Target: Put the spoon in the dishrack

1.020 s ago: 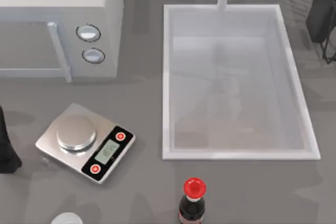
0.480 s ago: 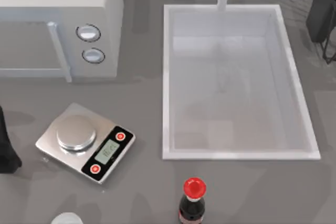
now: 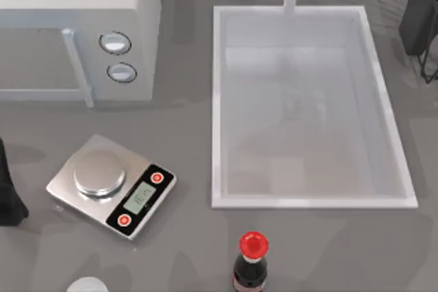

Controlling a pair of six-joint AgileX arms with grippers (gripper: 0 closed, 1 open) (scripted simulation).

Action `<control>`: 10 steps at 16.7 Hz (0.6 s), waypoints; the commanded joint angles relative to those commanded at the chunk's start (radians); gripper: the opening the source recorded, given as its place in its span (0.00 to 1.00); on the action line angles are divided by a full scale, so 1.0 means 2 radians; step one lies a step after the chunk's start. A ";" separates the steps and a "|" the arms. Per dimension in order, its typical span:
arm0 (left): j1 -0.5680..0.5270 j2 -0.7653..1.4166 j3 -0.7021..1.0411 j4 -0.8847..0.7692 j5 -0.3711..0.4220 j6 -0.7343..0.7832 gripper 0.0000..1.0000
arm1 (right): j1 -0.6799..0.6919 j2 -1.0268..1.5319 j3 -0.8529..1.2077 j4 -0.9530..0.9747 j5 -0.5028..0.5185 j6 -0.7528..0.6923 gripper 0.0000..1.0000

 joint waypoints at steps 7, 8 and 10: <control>0.000 0.000 0.000 0.000 0.000 0.000 1.00 | 0.000 0.000 0.000 0.000 0.000 0.000 0.98; 0.000 0.000 0.000 0.000 0.000 0.000 1.00 | 0.000 0.000 0.000 0.000 0.000 0.000 1.00; 0.000 0.000 0.000 0.000 0.000 0.000 1.00 | 0.000 0.000 0.000 0.000 0.000 0.000 1.00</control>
